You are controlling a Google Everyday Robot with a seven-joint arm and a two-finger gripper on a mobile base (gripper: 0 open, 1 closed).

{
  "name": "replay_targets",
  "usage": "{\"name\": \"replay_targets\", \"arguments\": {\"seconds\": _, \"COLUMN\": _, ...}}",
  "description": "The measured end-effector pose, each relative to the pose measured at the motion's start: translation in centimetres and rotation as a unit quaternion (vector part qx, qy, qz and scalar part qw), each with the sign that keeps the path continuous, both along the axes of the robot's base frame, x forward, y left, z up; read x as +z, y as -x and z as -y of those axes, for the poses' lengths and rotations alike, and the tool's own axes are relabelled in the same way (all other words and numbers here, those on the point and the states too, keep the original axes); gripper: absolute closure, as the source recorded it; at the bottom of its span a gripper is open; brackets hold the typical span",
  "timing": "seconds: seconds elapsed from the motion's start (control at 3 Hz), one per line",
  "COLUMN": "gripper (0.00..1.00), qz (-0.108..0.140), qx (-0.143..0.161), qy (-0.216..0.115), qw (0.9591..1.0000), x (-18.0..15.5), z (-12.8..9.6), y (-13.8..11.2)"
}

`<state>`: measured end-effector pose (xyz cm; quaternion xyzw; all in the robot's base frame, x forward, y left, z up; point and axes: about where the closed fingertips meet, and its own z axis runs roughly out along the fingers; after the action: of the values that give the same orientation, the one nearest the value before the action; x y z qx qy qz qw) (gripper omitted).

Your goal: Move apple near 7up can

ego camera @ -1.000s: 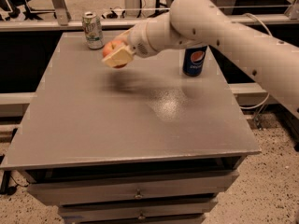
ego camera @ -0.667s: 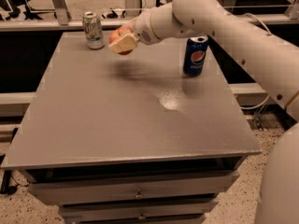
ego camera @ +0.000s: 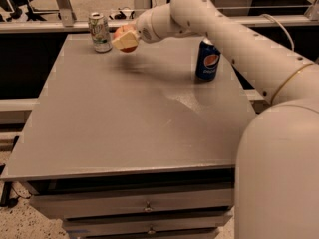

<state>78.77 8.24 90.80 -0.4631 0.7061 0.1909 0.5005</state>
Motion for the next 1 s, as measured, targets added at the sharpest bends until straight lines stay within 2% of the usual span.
{"name": "replay_targets", "arguments": {"seconds": 0.33, "gripper": 1.00, "qz": -0.008, "qx": 0.000, "qy": -0.010, "qw": 0.9999, "x": -1.1, "z": -2.3, "y": -0.8}}
{"name": "replay_targets", "arguments": {"seconds": 0.67, "gripper": 0.83, "qz": -0.007, "qx": 0.000, "qy": -0.007, "qw": 1.0000, "x": -1.9, "z": -4.0, "y": -1.6}}
{"name": "replay_targets", "arguments": {"seconds": 1.0, "gripper": 0.59, "qz": 0.008, "qx": -0.004, "qy": -0.001, "qw": 1.0000, "x": -2.2, "z": -4.2, "y": -2.4}}
